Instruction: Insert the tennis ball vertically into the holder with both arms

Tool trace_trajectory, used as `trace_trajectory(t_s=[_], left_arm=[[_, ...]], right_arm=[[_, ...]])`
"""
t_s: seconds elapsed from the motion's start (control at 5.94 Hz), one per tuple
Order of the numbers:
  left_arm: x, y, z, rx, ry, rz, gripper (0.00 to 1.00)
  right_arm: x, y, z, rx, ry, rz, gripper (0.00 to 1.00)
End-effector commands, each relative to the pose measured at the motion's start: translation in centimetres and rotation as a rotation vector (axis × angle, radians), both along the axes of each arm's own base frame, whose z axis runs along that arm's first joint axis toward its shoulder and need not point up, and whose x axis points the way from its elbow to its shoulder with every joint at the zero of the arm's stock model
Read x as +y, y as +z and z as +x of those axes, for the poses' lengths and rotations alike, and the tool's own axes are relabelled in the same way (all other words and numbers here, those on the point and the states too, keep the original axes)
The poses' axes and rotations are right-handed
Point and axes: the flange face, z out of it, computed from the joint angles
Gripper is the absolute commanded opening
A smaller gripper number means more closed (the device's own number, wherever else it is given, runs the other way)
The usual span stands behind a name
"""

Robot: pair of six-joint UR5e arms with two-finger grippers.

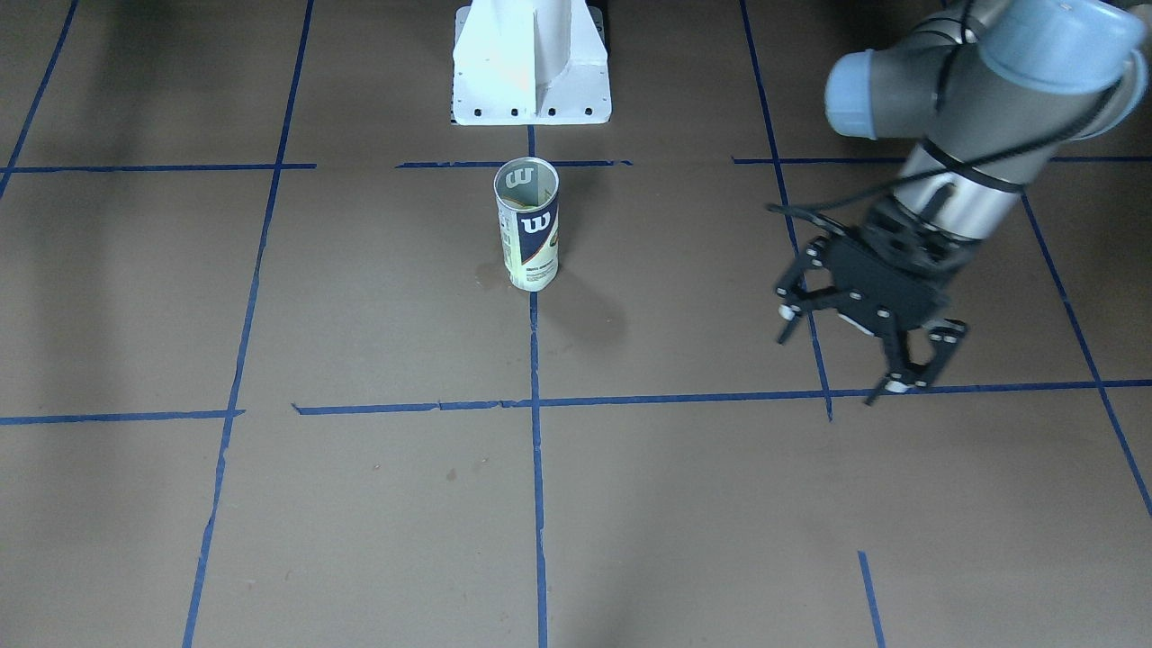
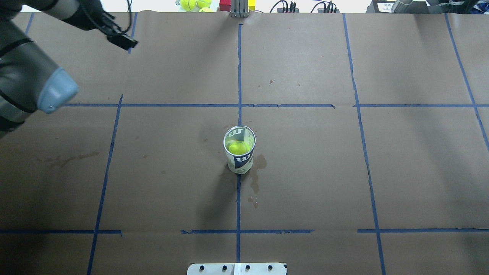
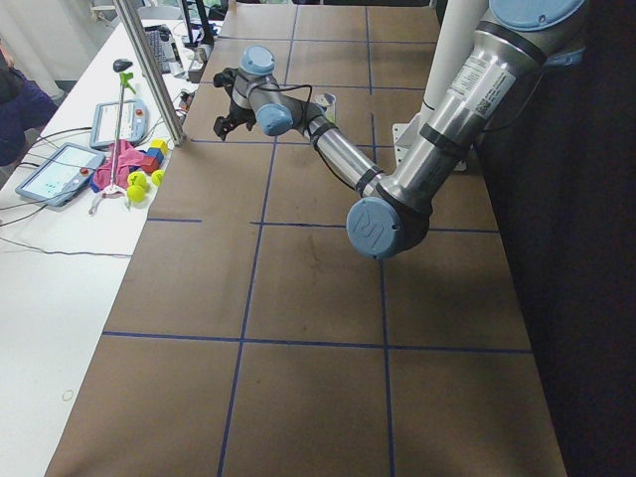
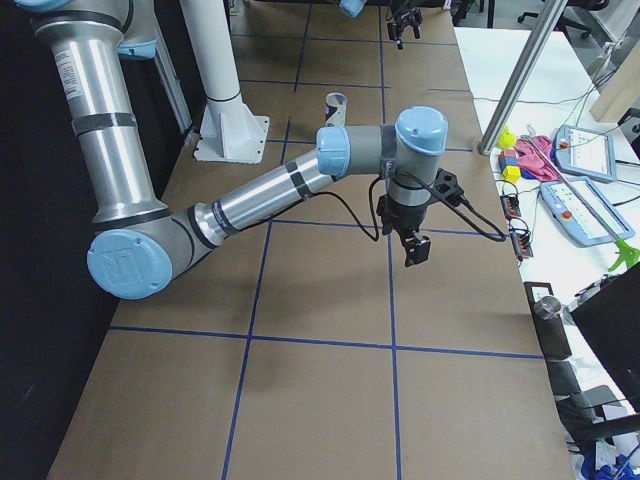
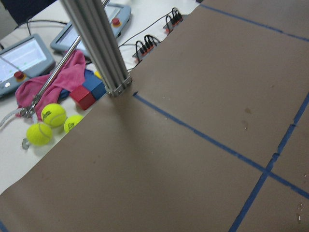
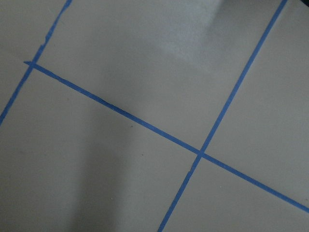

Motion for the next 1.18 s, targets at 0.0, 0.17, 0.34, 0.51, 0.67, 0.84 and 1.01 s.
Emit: trace_trajectory(t_s=[0.0,0.17,0.34,0.51,0.67,0.84,1.01], left_arm=[[-1.0,7.4,-4.8,-0.115,-0.068,-0.223,1.0],[-1.5,12.4,-11.0,-0.166,-0.156,-0.363,1.0],[-1.4,15.8,-15.8,-0.191,-0.208,-0.536,1.0],[1.2,21.9,-19.6,-0.213,-0.245,-0.636,1.0],[3.4,25.9,-22.4,-0.225,-0.261,-0.69,1.0],[7.8,32.1,-23.4,-0.276,-0.164,-0.705,1.0],[8.1,33.1,-23.4,-0.211,-0.127,-0.746,1.0]], right_arm=[[2.0,6.0,1.5,-0.012,0.019,-0.109,1.0],[1.7,9.5,1.5,-0.011,0.017,-0.185,1.0],[1.9,13.6,1.5,-0.011,0.02,-0.191,1.0],[2.2,16.1,1.5,-0.006,0.02,-0.08,1.0],[4.7,19.7,1.3,0.0,0.021,-0.035,1.0],[6.0,21.0,1.6,0.043,0.013,-0.025,1.0],[7.8,22.3,-0.2,0.099,-0.042,-0.054,1.0]])
